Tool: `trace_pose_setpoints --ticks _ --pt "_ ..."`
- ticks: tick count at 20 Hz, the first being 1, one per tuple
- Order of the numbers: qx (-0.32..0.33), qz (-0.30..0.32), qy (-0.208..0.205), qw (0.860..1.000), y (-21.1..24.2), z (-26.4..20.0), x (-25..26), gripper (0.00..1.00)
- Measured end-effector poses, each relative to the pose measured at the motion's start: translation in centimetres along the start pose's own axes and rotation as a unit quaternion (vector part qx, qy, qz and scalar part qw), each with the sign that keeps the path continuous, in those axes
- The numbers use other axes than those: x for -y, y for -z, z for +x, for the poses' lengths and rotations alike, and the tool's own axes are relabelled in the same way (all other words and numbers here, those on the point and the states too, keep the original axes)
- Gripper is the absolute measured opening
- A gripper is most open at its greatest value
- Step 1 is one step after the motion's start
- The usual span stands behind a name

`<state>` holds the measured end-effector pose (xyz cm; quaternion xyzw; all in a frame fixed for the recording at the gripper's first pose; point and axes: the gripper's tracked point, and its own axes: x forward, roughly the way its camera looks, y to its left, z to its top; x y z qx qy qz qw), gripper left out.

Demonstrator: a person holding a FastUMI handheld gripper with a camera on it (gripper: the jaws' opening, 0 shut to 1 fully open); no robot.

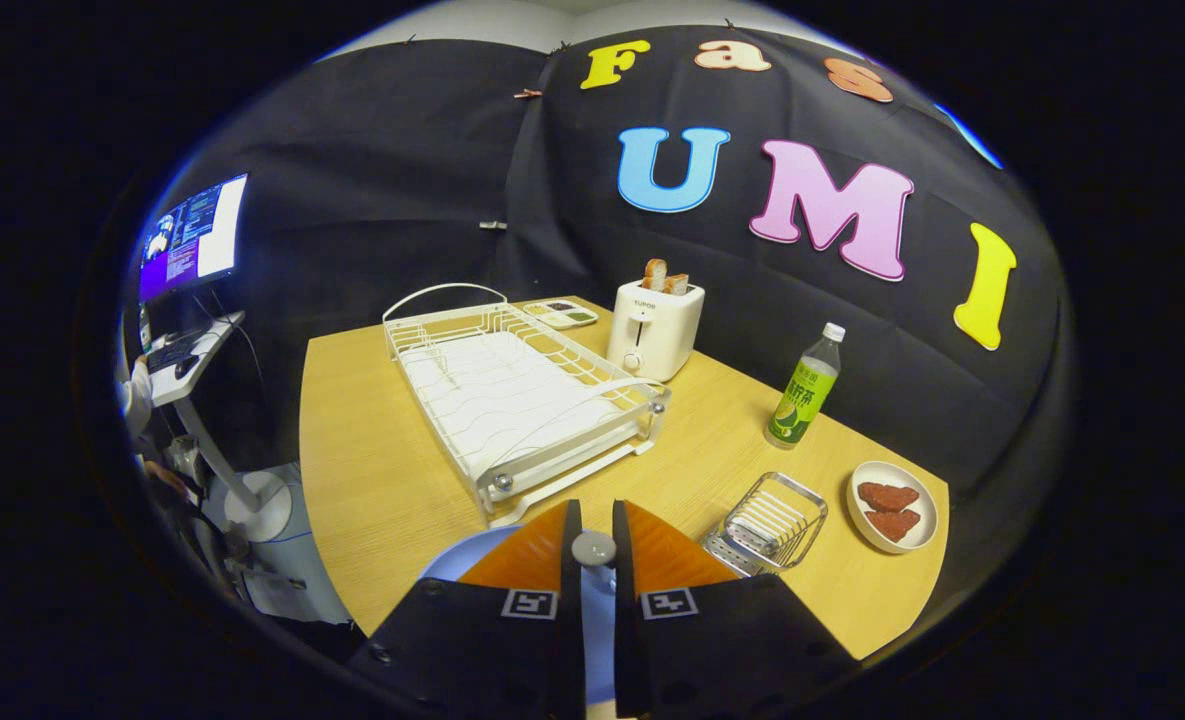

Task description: Take the plate from the dish rack, then take the spoon from the basket and place it into the plate.

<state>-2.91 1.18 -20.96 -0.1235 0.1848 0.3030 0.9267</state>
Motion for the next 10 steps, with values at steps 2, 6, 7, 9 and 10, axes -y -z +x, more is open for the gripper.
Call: trace_pose_setpoints --ticks 2,6,7,9,10 --pt "-0.021 0.006 -0.015 1.0 1.0 -0.1 -1.5 0.18" --pt "-0.025 -0.015 -0.015 0.999 1.2 -0.3 -2.0 0.22" --pt "-0.026 -0.013 -0.015 0.999 1.2 -0.3 -1.9 0.22" --pt "-0.027 -0.005 -0.015 0.999 1.1 -0.2 -1.8 0.23" --pt "-0.03 0.002 -0.016 0.999 1.1 -0.2 -1.7 0.23"
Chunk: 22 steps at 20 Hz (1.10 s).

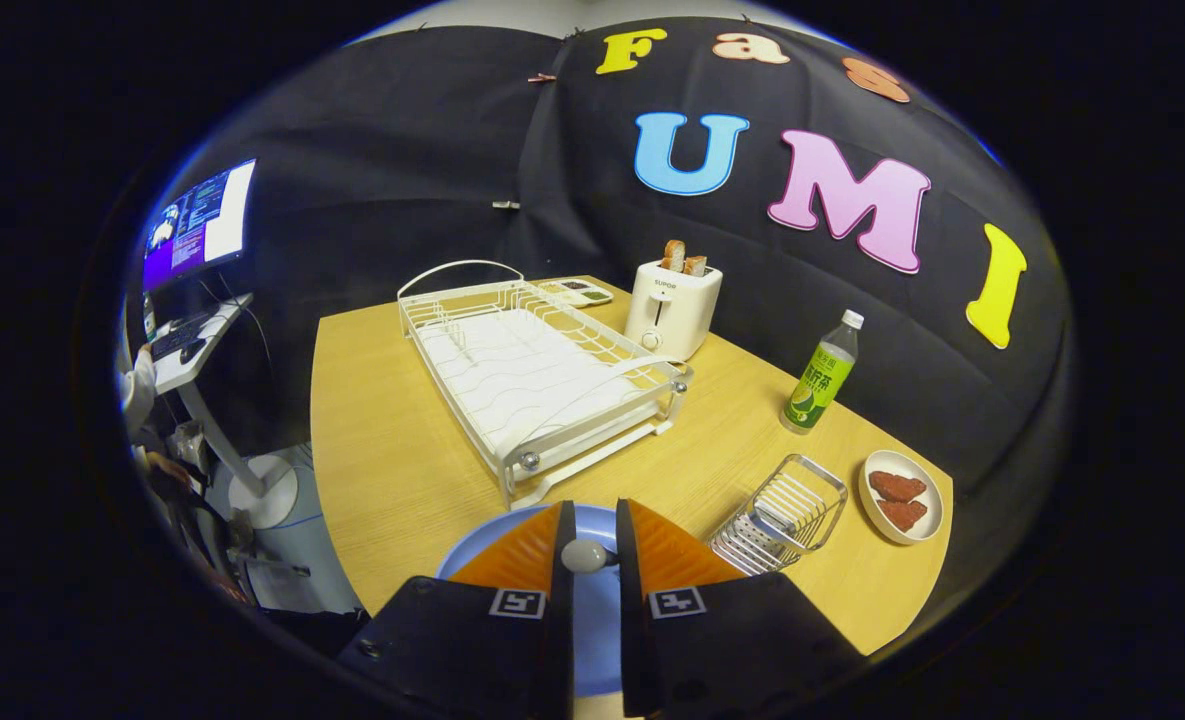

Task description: Take the plate from the dish rack, then take the spoon from the basket and place it into the plate.

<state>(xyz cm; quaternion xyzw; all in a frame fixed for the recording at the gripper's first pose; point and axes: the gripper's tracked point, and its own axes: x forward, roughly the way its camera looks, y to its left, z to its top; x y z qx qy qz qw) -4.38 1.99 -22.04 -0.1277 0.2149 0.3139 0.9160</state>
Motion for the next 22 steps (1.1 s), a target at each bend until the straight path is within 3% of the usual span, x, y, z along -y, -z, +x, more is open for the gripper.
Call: trace_pose_setpoints --ticks 2,3,5,7,12,17,22 --pt "-0.015 0.03 -0.018 0.999 0.4 0.1 -0.6 0.25" --pt "-0.025 0.049 -0.03 0.998 0.6 0.0 -1.1 0.33" --pt "-0.022 0.08 -0.049 0.995 -0.4 -0.5 -1.8 0.7" --pt "-0.009 0.098 -0.053 0.994 -2.1 -1.5 -1.9 1.0" --pt "0.032 0.134 -0.012 0.99 -5.9 -2.9 -0.2 0.98" --pt "0.069 0.174 0.07 0.98 -10.3 -4.4 2.8 0.99" --pt "0.112 0.193 0.175 0.959 -14.8 -6.5 5.1 0.99"
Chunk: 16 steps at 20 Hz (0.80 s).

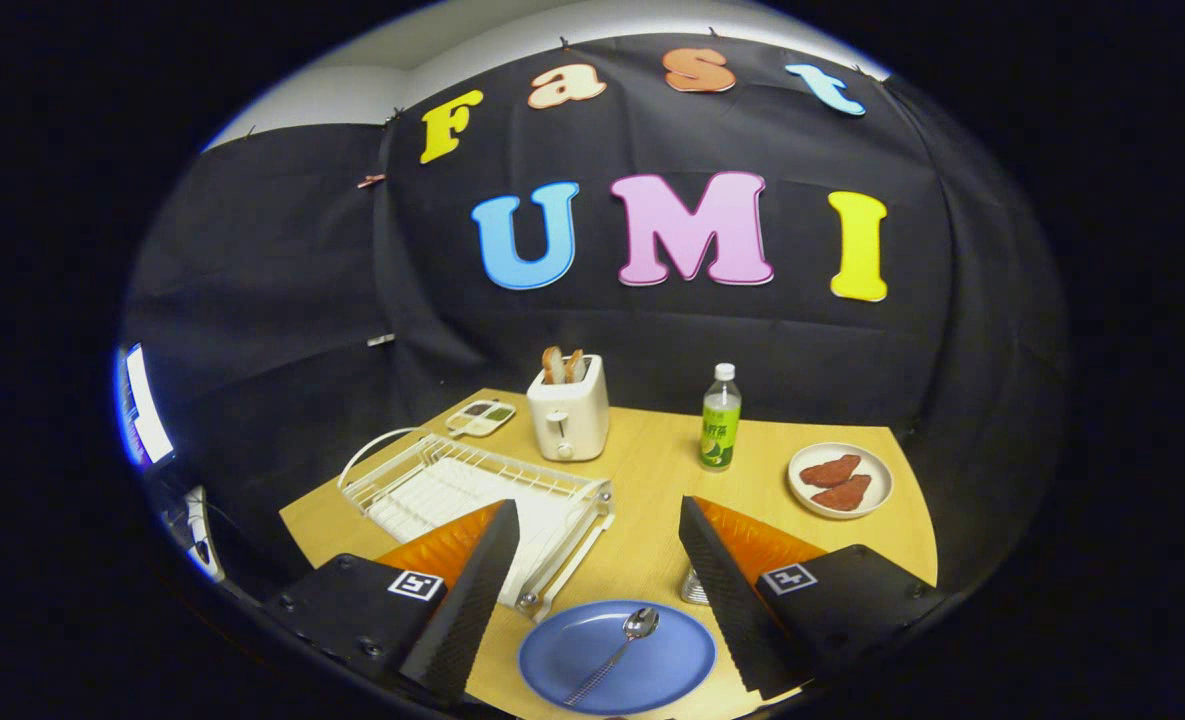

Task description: Take the plate from the dish rack, then take the spoon from the basket and place it into the plate.

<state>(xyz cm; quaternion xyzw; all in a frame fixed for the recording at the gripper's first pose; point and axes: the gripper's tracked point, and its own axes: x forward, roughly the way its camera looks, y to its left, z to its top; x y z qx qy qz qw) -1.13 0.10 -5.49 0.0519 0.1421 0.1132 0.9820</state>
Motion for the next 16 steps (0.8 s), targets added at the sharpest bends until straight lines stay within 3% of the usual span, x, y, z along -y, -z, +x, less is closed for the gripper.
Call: trace_pose_setpoints --ticks 9,16 --pt "0.1 -0.015 0.146 0.984 -7.3 -4.1 -1.1 0.98" --pt "0.128 0.03 0.227 0.965 -6.6 -7.7 -1.2 0.98"
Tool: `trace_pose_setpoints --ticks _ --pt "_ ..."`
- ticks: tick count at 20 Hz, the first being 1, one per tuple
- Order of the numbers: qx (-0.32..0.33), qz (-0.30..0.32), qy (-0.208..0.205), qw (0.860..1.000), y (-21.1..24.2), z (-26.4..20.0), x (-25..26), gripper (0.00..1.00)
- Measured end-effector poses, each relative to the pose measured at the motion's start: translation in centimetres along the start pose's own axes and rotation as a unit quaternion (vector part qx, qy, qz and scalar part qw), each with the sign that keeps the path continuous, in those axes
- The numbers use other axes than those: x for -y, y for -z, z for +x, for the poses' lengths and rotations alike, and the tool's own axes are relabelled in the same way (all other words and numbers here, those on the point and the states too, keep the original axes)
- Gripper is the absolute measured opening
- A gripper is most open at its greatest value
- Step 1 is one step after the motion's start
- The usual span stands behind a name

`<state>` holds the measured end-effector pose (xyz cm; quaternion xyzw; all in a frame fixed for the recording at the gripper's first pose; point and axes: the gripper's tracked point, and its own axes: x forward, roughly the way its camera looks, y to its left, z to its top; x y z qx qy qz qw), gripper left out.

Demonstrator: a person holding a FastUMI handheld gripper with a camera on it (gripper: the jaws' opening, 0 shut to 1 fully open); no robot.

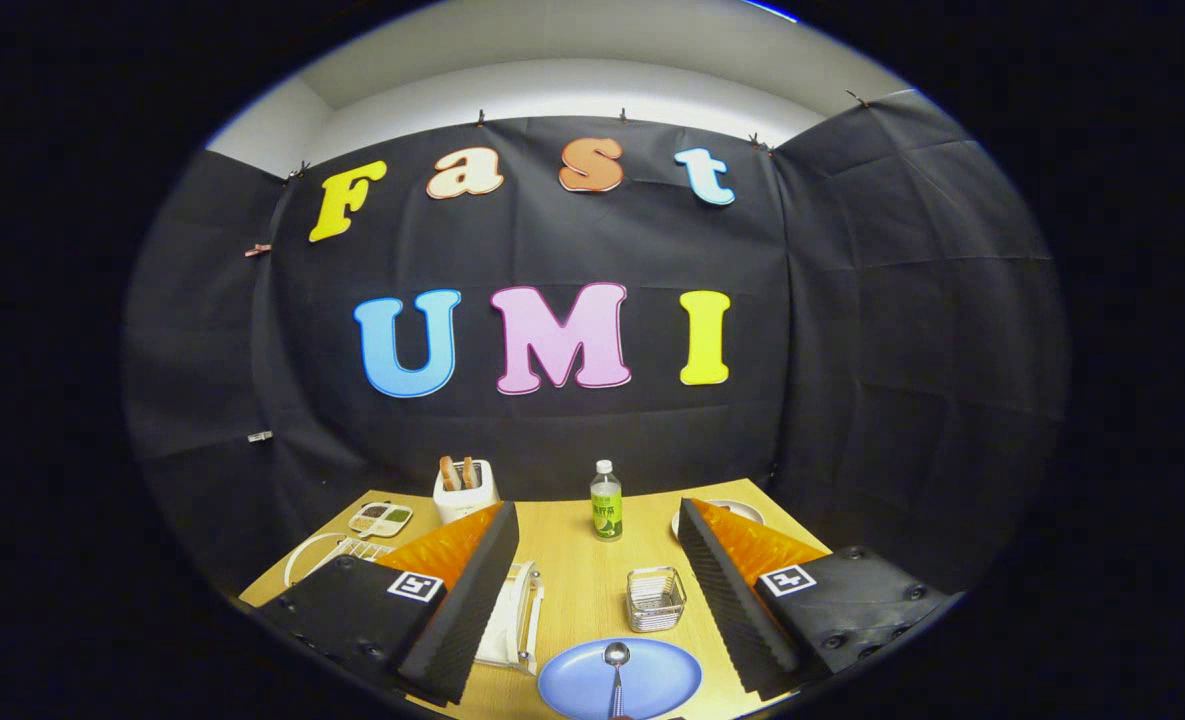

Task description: Take the plate from the dish rack, then take the spoon from the basket and place it into the plate.

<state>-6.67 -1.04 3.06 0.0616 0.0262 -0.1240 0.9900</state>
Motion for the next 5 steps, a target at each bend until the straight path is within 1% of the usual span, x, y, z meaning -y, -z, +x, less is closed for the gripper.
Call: trace_pose_setpoints --ticks 2,5 --pt "-0.004 0.004 0.018 1.0 0.61 -0.49 0.74 0.99" --pt "-0.004 0.011 0.032 0.999 0.55 -0.96 1.38 0.99"
